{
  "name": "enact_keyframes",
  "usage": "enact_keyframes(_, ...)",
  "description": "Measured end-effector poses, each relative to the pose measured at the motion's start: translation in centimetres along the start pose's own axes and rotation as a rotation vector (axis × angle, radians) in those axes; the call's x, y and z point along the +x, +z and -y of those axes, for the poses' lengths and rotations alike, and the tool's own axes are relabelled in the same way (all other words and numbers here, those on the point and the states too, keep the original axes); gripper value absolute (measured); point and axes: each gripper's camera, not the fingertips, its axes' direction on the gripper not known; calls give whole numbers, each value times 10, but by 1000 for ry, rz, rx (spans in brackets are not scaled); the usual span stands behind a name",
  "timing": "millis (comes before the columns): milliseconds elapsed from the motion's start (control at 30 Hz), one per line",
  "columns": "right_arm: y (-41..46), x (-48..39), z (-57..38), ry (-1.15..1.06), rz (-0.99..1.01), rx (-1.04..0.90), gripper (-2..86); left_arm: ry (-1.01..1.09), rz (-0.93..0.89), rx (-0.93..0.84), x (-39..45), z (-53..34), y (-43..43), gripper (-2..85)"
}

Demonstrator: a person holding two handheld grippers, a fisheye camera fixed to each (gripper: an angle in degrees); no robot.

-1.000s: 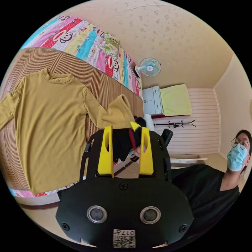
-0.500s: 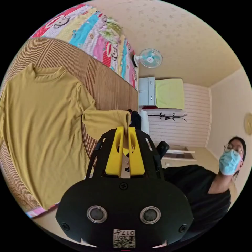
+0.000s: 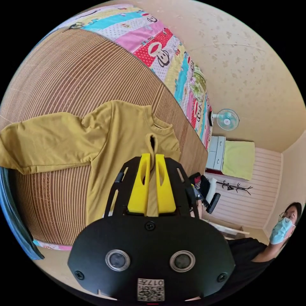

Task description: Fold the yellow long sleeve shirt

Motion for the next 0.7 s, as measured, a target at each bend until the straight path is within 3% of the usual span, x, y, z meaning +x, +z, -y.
enact_keyframes(67,28,12,32,123,119,24,70,-14,-33,19,-12,-5,2,32)
enact_keyframes(200,78,0,82,118,156,28,71,14,-13,-8,-21,-1,8,33)
enact_keyframes(300,130,-24,118,6,6,-44,47,64,52,-34,-19,10,15,35)
enact_keyframes(367,173,-33,134,-90,-207,-117,21,40,136,-28,-25,13,15,33)
enact_keyframes(467,181,-36,141,-197,-319,-45,11,-74,217,51,-44,1,1,23)
enact_keyframes(567,181,-30,153,-156,-386,-54,8,-93,166,175,-53,-36,-27,38)
enact_keyframes(700,163,-21,149,-118,-354,-17,6,-51,288,375,-35,-108,-79,58)
